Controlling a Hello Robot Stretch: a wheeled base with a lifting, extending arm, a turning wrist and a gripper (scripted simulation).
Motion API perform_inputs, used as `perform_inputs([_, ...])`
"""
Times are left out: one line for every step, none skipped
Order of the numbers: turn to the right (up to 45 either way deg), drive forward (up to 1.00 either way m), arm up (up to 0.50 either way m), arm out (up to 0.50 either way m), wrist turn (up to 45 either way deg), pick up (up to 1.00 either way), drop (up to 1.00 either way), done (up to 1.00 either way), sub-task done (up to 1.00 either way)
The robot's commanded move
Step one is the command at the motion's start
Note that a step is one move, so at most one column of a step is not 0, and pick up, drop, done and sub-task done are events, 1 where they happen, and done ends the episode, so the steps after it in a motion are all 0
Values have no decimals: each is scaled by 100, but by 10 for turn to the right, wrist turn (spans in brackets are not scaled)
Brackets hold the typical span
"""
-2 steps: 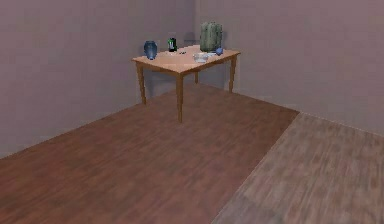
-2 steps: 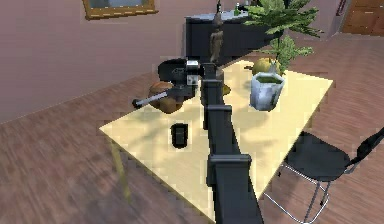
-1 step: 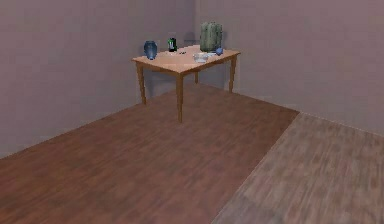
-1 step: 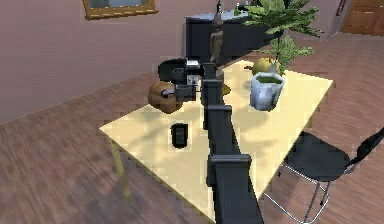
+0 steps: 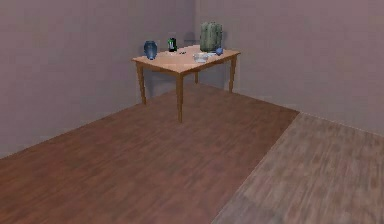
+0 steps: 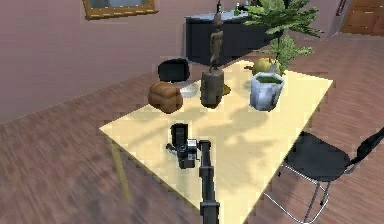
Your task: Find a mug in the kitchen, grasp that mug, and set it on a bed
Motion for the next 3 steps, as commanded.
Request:
perform_inputs([0,0,0,0,0,100,0,0,0])
perform_inputs([0,0,10,0,0,0,0,0,0])
perform_inputs([0,0,26,0,0,0,0,0,0])
